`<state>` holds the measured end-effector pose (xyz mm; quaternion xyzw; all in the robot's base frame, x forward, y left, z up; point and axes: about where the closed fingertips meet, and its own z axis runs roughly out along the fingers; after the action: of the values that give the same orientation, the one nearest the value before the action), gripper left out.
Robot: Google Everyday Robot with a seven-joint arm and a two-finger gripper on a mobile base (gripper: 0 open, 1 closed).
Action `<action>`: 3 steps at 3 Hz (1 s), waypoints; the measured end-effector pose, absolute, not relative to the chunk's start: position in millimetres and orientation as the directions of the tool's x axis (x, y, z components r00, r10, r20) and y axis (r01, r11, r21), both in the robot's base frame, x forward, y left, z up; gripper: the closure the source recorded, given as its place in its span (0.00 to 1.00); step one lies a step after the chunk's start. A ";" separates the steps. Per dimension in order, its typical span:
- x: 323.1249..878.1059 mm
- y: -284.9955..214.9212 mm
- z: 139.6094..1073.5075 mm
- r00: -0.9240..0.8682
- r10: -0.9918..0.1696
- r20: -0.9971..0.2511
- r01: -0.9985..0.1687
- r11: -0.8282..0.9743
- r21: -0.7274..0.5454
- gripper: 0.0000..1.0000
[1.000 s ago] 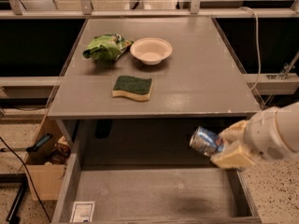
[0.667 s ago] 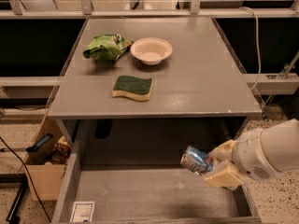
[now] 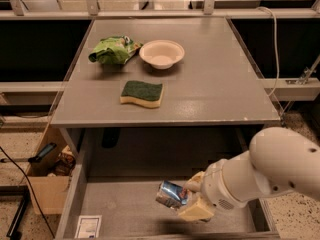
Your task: Place redbull can into top drawer
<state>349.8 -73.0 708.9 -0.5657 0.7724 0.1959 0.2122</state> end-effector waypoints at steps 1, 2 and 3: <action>369.6 -35.4 677.0 -0.223 -0.806 -0.548 -0.969 0.243 0.038 1.00; 386.6 -25.3 658.1 -0.204 -0.820 -0.535 -0.973 0.228 0.021 1.00; 406.5 -46.1 639.8 -0.223 -0.814 -0.537 -0.964 0.265 -0.001 1.00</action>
Offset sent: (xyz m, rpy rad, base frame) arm 0.0576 0.0581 -0.0742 -0.0465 -0.0458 0.0708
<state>406.5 -46.1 639.8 -0.5824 0.7634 0.1690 0.2225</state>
